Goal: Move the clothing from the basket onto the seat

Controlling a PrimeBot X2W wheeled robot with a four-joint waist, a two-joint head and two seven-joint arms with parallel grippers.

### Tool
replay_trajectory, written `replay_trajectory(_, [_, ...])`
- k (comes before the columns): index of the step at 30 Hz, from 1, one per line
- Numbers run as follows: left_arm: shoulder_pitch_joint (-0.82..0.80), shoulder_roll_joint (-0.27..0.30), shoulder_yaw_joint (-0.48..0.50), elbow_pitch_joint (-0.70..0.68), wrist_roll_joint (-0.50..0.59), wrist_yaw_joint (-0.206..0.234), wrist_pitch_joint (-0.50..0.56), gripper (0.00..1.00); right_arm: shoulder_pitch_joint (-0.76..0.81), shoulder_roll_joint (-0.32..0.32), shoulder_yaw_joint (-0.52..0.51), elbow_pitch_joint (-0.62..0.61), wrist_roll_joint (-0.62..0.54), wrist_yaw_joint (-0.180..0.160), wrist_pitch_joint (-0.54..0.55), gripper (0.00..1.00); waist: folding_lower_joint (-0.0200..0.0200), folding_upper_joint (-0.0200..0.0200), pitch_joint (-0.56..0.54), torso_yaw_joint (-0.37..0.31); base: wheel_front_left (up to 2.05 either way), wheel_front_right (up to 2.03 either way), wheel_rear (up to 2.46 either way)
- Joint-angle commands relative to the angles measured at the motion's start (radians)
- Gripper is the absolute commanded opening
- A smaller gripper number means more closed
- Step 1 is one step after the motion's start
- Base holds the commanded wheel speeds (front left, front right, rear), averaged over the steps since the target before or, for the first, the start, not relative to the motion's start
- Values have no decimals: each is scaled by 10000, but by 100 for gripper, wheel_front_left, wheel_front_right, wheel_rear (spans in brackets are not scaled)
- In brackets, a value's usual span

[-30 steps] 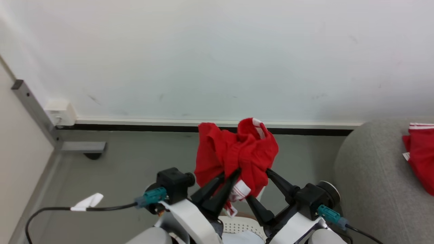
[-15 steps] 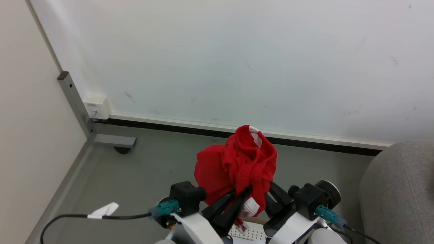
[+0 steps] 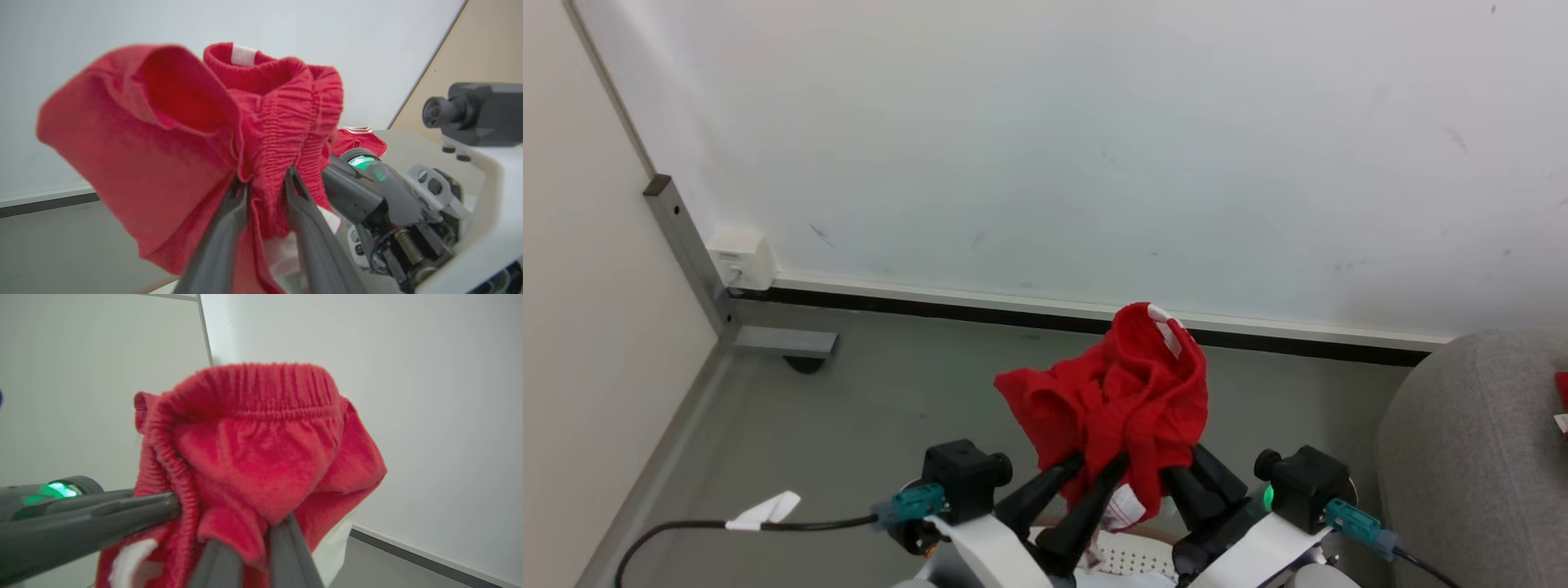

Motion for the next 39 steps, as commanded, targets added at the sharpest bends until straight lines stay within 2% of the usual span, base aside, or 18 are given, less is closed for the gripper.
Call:
replay_trajectory(1, [103,34,48,42,-56,19,-58,85,113,-65,-82,-64,106,-19,-33,0,0,0,31,-59,0,0,0])
replay_trajectory(2, [105,30,58,37,-44,59,-75,100,137,-86,-140,-102,189,-19,-33,0,0,0,51,-110,0,0,0])
replay_trajectory(12, [164,170,174,-115,12,175,-303,100,459,-223,-979,-464,297,-19,-32,0,0,0,245,-1117,0,0,0])
replay_trajectory(23, [-184,271,38,-128,507,22,-637,100,782,-660,-2136,-923,-159,-19,-20,0,0,0,701,-3301,0,0,0])
replay_trajectory(31, [-490,479,-91,9,1140,10,-883,100,901,-650,-2729,-1399,-299,-19,-20,0,0,0,975,-5018,0,0,0])
replay_trajectory(39, [-614,460,-207,139,1328,0,-902,100,955,-674,-3223,-1729,-415,-19,-19,0,0,0,1155,-6199,0,0,0])
